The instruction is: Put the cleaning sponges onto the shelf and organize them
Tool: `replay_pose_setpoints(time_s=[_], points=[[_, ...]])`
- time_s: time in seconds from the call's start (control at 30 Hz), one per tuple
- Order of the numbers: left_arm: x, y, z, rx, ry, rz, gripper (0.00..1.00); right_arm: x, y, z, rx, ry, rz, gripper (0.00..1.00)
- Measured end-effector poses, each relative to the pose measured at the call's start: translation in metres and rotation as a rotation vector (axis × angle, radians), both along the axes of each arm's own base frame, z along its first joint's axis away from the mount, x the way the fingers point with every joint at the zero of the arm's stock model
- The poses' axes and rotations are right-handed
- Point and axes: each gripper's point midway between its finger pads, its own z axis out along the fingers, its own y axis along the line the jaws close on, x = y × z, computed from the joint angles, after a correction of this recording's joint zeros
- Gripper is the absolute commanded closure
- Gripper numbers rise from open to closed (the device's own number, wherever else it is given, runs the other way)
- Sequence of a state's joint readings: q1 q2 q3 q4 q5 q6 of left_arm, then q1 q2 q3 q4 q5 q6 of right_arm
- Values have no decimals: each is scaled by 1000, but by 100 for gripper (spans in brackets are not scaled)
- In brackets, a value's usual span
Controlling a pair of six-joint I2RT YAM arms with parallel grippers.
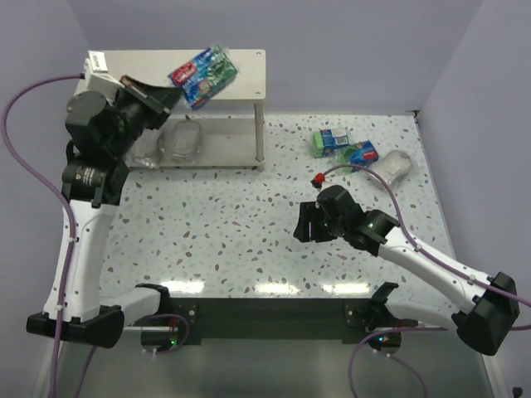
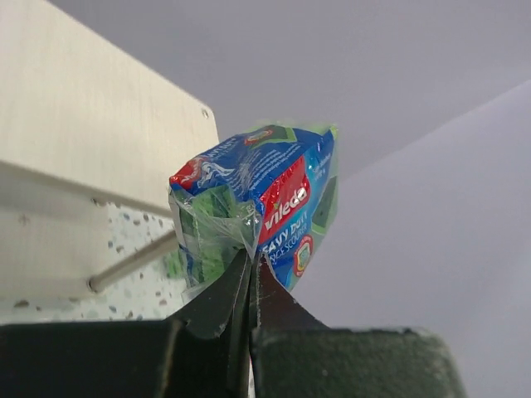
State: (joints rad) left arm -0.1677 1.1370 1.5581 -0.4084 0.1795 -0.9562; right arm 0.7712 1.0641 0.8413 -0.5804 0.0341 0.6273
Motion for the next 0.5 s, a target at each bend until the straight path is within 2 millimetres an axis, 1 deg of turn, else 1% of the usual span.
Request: replay_pose_setpoints(time_s=[0.03, 0.07, 0.1, 0.17, 0.27, 0.33, 0.37, 0.43, 0.5], points=[[7, 10, 11, -8, -17, 32, 100, 0, 0, 0, 0, 0, 4, 42], [16, 23, 18, -20, -22, 70, 100, 0, 0, 0, 1, 0, 5, 42], [25, 37, 21, -33, -19, 111, 100, -1, 1, 1, 2, 0, 9, 43], [42, 66, 19, -57, 5, 191, 100, -1, 1, 1, 5, -1, 13, 43], [67, 115, 4, -109, 69, 305, 100, -2, 2, 5, 19, -6, 20, 43], [84, 151, -15, -163, 127, 381, 100, -3, 2, 9, 29, -14, 24, 43], [87, 165, -19, -176, 139, 415, 100, -4, 2, 11, 34, -20, 25, 43], [96, 188, -31, -219, 168, 461, 100, -4, 2, 14, 43, -31, 27, 43], [103, 203, -40, -257, 190, 486, 100, -4, 1, 17, 47, -41, 30, 43]])
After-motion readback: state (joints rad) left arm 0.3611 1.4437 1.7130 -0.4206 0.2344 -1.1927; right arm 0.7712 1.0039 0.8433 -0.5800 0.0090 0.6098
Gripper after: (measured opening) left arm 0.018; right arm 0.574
